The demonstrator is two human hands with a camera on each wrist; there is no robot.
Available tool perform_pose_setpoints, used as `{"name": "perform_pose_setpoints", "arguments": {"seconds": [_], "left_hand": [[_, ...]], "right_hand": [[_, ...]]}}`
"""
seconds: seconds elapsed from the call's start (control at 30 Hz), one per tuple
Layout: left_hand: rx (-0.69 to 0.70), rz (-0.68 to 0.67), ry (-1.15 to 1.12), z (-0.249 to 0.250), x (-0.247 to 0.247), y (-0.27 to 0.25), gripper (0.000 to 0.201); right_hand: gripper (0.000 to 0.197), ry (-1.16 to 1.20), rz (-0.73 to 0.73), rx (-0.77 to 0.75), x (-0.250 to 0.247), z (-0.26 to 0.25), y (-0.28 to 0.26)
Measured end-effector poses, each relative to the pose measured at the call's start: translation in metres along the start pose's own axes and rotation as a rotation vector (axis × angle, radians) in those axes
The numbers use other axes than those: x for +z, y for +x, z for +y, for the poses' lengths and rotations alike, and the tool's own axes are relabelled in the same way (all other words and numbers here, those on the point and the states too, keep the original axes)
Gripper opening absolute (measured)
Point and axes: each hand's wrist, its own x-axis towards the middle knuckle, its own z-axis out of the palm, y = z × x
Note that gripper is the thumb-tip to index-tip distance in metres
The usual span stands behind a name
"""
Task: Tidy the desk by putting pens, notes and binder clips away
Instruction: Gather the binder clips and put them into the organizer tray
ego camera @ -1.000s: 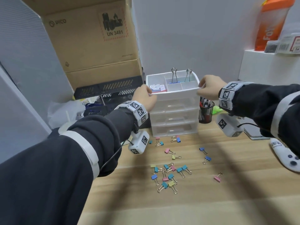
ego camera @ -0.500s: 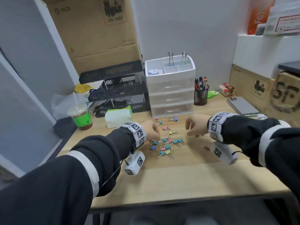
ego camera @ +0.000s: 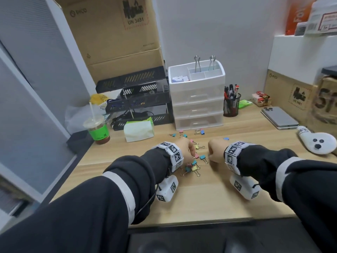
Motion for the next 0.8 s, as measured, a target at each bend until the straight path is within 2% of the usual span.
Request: {"name": "perform_pose_setpoints", "arguments": {"seconds": [0.27, 0.37, 0.53, 0.6, 0.7, 0.8], "left_hand": [[-0.082, -0.054, 0.029, 0.01, 0.016, 0.025, 0.017], [-0.11, -0.052, 0.031, 0.011, 0.017, 0.029, 0.013], [-0.164, -0.064, 0.052, 0.01, 0.021, 0.036, 0.024], [-0.156, -0.049, 0.078, 0.01, 0.024, 0.039, 0.024], [-0.131, -0.024, 0.179, 0.013, 0.03, 0.041, 0.007], [-0.114, 0.002, 0.205, 0.014, 0.034, 0.042, 0.011]], "right_hand": [[0.011, 0.194, -0.009, 0.032, -0.005, 0.013, -0.002], [0.011, 0.175, -0.053, 0.026, -0.004, 0.011, -0.005], [0.017, 0.25, -0.067, 0.04, -0.006, 0.008, -0.005], [0.016, 0.309, -0.047, 0.054, -0.009, 0.008, -0.004], [0.021, 0.455, -0.025, 0.107, -0.012, 0.006, 0.0], [0.022, 0.594, -0.034, 0.139, -0.014, 0.005, 0.003]]}}
